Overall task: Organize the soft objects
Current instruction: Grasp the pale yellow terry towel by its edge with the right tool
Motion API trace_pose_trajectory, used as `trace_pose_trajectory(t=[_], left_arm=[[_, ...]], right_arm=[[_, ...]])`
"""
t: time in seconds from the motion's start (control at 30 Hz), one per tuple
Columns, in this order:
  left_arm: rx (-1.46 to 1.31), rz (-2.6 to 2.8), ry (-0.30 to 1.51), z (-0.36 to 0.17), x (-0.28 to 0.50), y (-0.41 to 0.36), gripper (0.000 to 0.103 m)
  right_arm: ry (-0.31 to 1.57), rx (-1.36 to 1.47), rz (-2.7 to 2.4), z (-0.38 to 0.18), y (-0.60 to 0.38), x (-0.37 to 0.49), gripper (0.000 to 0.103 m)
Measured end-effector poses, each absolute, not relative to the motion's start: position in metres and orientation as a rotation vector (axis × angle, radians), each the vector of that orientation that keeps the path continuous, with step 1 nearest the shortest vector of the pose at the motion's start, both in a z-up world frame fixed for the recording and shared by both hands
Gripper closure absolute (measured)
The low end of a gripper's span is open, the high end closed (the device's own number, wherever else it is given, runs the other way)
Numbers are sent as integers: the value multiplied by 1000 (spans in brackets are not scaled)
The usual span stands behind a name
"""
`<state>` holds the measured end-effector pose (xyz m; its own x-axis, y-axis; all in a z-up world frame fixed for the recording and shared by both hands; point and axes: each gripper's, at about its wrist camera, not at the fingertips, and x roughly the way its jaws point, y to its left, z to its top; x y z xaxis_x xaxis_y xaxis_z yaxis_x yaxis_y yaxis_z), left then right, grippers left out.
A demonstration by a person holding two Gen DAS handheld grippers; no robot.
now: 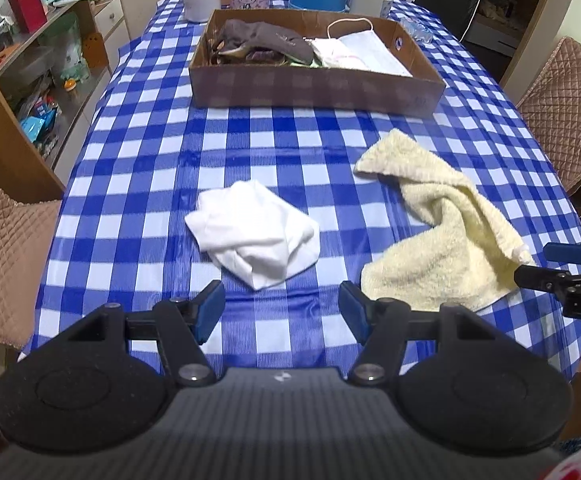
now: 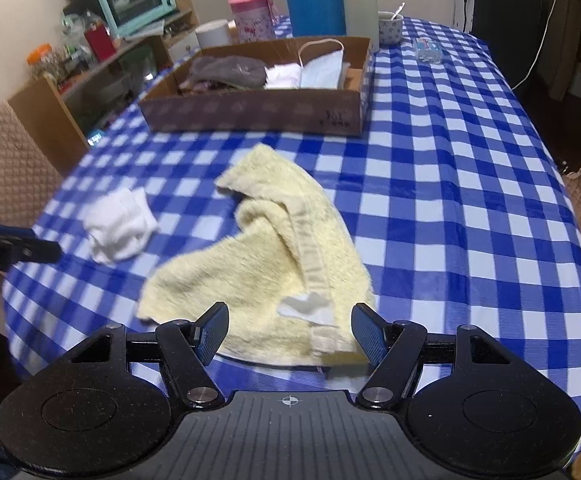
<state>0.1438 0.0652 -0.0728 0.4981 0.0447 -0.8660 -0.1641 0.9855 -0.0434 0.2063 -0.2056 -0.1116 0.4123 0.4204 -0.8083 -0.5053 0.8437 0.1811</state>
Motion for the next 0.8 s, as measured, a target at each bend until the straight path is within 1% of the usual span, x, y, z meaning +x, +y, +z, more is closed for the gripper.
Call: trace_pose_trajectory(t=[0.1, 0.13, 0.17, 0.2, 0.23, 0.3, 0.37, 0.4, 0.43, 0.57, 0.8], left_arm=[[-132, 130, 1049, -76, 141, 65, 43], [-133, 130, 1051, -77, 141, 65, 43], [-133, 131, 1051, -78, 141, 65, 43], [-132, 132, 1051, -78, 140, 65, 43], [-132, 132, 1051, -78, 141, 65, 43], [-131, 132, 1050, -79, 141, 65, 43], [-130, 131, 1048, -79, 141, 65, 43], [-130, 130, 1048, -80, 142, 65, 43], [-129, 130, 1048, -80, 142, 64, 43], [-128, 129, 1046, -80, 145, 64, 43], [-122, 124, 1029, -76, 150, 64, 43]], right_arm=[[994, -148, 558, -123, -206, 206, 34], [998, -159, 550, -127, -206, 206, 36], [1002, -169, 542, -131, -207, 207, 41], [1002, -175, 539, -134, -207, 207, 43], [1000, -181, 534, -137, -208, 208, 47], [1002, -188, 521, -140, -210, 210, 56], [989, -173, 518, -139, -214, 212, 72], [979, -164, 521, -137, -216, 213, 78], [963, -154, 524, -133, -219, 214, 89], [877, -98, 509, -110, -231, 217, 90], [686, -9, 499, -46, -251, 231, 91]])
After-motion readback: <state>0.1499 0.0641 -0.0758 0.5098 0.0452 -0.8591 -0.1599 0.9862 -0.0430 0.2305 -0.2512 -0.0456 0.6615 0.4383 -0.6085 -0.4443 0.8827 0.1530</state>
